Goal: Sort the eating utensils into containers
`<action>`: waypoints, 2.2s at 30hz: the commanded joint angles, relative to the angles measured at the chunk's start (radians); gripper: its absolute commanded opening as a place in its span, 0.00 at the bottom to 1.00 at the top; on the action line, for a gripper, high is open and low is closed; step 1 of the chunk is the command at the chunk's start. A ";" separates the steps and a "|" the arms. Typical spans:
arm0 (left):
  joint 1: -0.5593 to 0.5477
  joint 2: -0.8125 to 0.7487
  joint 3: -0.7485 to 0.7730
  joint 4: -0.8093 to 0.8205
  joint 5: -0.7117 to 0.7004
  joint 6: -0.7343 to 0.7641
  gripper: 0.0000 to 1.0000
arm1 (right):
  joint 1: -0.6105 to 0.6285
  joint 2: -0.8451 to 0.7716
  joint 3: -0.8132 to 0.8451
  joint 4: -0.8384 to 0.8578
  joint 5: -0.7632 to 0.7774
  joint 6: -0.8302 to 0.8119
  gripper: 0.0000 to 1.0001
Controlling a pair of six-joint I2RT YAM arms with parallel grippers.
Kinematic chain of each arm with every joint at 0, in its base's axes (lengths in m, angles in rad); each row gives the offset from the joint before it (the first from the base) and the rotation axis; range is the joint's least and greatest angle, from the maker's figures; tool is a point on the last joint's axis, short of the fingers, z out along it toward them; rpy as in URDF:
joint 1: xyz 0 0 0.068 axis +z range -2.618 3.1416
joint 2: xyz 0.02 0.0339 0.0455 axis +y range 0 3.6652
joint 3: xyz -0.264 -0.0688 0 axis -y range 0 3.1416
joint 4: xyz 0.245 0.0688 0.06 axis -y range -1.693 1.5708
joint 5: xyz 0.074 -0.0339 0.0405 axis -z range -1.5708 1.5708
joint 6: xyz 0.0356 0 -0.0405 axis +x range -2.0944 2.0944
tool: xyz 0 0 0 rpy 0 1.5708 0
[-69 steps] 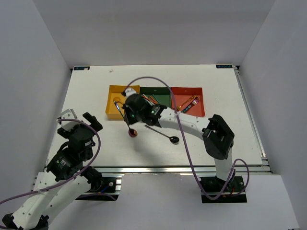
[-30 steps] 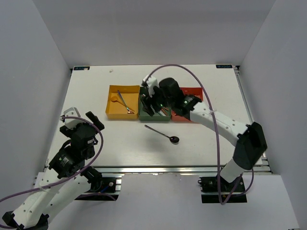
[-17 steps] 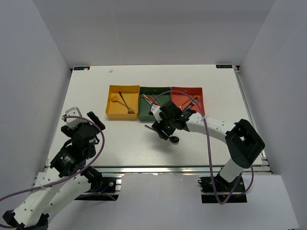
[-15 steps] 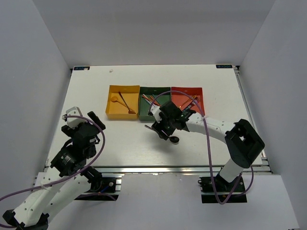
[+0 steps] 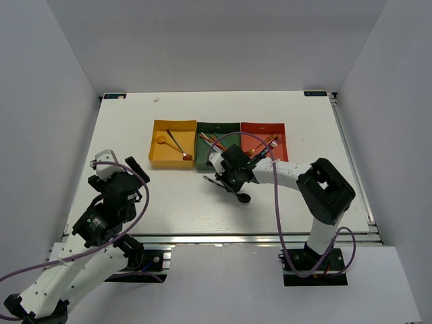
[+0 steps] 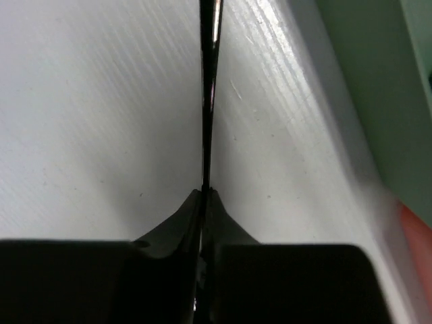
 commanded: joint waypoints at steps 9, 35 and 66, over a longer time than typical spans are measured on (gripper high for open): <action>0.001 0.004 -0.004 0.017 0.007 0.010 0.98 | 0.019 -0.071 -0.077 0.000 -0.253 0.074 0.00; 0.001 -0.013 -0.003 0.009 -0.013 0.001 0.98 | 0.037 0.527 1.096 0.178 0.207 0.295 0.00; 0.140 0.052 0.016 0.011 -0.031 -0.018 0.98 | 0.011 -0.517 0.153 0.078 0.638 0.482 0.89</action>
